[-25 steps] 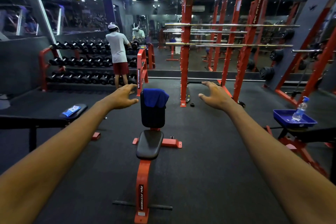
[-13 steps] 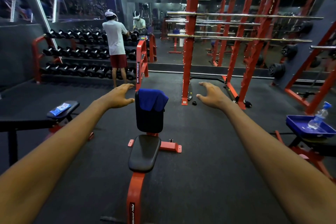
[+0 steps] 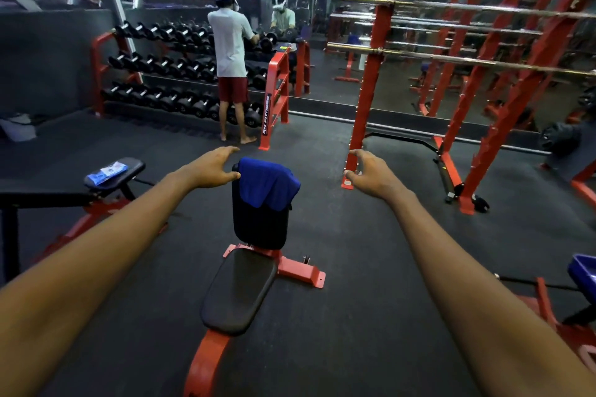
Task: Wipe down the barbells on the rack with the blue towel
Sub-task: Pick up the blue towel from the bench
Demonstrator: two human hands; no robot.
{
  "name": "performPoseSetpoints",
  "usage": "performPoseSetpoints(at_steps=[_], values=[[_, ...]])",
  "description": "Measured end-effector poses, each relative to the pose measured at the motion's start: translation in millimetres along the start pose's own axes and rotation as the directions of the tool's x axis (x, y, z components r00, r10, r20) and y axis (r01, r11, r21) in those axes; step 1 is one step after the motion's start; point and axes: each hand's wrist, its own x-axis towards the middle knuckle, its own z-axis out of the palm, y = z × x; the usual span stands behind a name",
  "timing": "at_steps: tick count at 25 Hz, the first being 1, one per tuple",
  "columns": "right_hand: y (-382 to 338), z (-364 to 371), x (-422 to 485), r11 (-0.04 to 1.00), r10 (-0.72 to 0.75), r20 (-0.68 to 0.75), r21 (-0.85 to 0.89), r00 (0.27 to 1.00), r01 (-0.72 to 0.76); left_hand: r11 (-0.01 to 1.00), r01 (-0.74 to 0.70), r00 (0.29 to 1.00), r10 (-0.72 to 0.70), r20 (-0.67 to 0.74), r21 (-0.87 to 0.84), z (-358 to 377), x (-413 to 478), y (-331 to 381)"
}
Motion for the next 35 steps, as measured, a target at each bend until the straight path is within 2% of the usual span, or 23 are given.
performPoseSetpoints(at_steps=[7, 14, 20, 24, 26, 29, 31, 33, 35], values=[[35.1, 51.6, 118.3, 0.998, -0.060, 0.151, 0.031, 0.987, 0.056, 0.991, 0.131, 0.991, -0.131, 0.007, -0.032, 39.8, 83.4, -15.9], [62.9, 139.1, 244.6, 0.999, -0.004, 0.315, 0.034, 0.949, -0.007, 0.966, 0.247, 0.969, -0.245, 0.029, -0.080, 74.1, 186.5, -94.7], [76.0, 219.7, 321.3, 0.987, 0.142, 0.442, 0.008, 0.886, -0.162, 0.940, 0.318, 0.947, -0.311, 0.076, -0.120, 99.8, 256.8, -152.5], [95.8, 261.4, 342.6, 0.933, 0.300, 0.566, -0.009, 0.767, -0.359, 0.916, 0.372, 0.927, -0.357, 0.116, -0.148, 107.2, 283.4, -179.6], [105.8, 277.5, 350.7, 0.863, 0.359, 0.638, 0.051, 0.682, -0.502, 0.914, 0.380, 0.922, -0.362, 0.137, -0.141, 112.6, 295.2, -187.1], [111.1, 296.3, 360.4, 0.654, 0.351, 0.735, 0.251, 0.580, -0.714, 0.908, 0.394, 0.915, -0.373, 0.153, -0.143, 118.7, 310.4, -189.8], [108.7, 298.2, 370.3, 0.539, 0.336, 0.778, 0.303, 0.531, -0.786, 0.905, 0.399, 0.913, -0.377, 0.158, -0.146, 121.3, 321.0, -190.9], [109.4, 294.9, 382.5, 0.452, 0.347, 0.772, 0.360, 0.532, -0.816, 0.901, 0.409, 0.908, -0.386, 0.164, -0.144, 121.0, 333.5, -191.1], [114.1, 284.8, 394.9, 0.301, 0.348, 0.817, 0.368, 0.460, -0.880, 0.898, 0.413, 0.907, -0.389, 0.163, -0.153, 120.5, 350.0, -189.3]])
